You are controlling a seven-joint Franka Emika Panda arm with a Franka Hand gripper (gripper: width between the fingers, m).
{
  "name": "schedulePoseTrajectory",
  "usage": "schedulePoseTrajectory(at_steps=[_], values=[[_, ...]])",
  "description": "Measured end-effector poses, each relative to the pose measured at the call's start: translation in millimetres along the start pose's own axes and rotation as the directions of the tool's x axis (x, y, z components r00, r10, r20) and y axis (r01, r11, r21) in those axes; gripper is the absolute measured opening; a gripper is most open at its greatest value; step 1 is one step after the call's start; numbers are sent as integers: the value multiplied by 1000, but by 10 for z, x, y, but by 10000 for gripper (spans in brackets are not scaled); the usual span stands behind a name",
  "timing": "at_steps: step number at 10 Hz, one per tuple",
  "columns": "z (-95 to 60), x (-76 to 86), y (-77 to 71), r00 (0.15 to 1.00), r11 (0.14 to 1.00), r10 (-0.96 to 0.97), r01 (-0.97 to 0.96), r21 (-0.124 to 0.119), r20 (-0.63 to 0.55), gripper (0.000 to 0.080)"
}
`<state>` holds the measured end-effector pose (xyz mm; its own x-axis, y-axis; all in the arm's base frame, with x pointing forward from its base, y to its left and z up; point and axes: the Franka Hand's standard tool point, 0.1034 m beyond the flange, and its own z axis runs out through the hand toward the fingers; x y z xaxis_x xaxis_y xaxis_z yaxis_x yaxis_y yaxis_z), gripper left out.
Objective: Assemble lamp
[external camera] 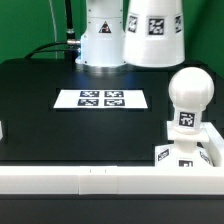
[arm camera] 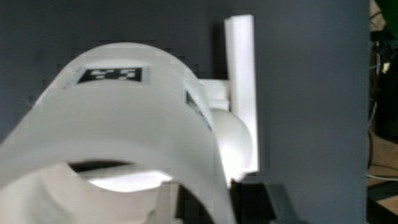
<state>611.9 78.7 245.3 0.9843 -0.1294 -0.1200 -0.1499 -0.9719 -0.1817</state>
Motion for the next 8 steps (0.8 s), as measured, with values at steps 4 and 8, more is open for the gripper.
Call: schedulePoseTrajectory(at_steps=[4,8], values=[[186,258,-295,1000,1000,12,-12,2,-2,45],[597,236,-332,1000,1000,-1,1,-10,3,45]])
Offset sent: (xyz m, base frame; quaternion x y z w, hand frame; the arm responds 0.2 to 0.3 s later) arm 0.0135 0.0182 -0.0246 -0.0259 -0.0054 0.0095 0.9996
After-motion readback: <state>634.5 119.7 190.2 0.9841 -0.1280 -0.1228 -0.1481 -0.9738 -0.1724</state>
